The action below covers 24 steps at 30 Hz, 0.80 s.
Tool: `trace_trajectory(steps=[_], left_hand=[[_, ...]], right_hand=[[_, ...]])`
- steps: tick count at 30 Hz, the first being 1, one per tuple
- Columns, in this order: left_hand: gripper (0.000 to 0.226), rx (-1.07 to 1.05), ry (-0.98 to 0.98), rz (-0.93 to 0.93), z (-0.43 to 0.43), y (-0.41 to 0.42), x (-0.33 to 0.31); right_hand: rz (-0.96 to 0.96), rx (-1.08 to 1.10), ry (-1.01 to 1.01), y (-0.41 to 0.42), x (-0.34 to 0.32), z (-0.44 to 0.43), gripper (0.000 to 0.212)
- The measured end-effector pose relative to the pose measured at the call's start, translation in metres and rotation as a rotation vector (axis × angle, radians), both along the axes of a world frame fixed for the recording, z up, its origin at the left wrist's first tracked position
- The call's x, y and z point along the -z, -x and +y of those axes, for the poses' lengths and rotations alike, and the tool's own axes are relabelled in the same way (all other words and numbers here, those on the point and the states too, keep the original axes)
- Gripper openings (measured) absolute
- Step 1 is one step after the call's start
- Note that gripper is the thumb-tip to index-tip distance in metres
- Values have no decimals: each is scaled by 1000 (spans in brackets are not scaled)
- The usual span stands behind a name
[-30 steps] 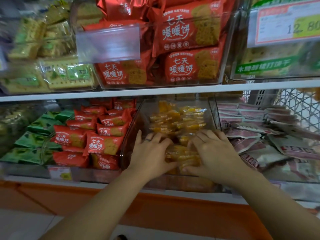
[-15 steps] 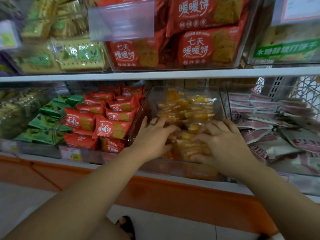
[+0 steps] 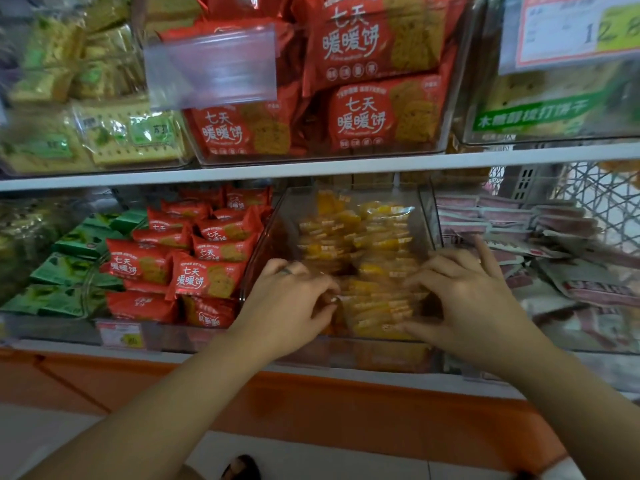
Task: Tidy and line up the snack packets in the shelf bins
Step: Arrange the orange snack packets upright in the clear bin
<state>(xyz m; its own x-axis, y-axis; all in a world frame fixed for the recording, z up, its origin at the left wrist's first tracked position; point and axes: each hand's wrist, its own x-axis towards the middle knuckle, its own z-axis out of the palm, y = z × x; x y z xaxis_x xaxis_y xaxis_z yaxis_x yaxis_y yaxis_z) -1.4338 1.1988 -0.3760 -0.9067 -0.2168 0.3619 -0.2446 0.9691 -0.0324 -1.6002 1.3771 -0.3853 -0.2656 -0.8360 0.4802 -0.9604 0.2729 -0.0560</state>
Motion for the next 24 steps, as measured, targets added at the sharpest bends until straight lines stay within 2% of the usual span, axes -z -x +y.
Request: trace_trajectory(steps=[5, 9, 11, 14, 16, 19, 22, 24], left_hand=[[27, -55, -10, -239, 11, 24, -12], [26, -81, -207, -416, 13, 48, -26], [25, -83, -293, -427, 14, 57, -31], [24, -89, -400, -343, 18, 61, -30], [24, -87, -482, -255, 22, 61, -25], [27, -51, -389, -258, 26, 63, -17], [31, -31, -354, -355, 29, 65, -21], [34, -54, -401, -408, 29, 60, -28]], right_hand=[[72, -12, 7, -8, 4, 10, 37], [68, -16, 23, -11, 6, 10, 32], [40, -28, 9, -10, 6, 10, 29], [-58, -15, 11, -6, 3, 13, 25], [-205, 36, 60, -4, -3, 16, 32], [-444, 100, 63, 0, -11, 18, 54], [-507, 96, -43, 1, -13, 18, 65], [-515, 86, -65, 0, -14, 20, 68]])
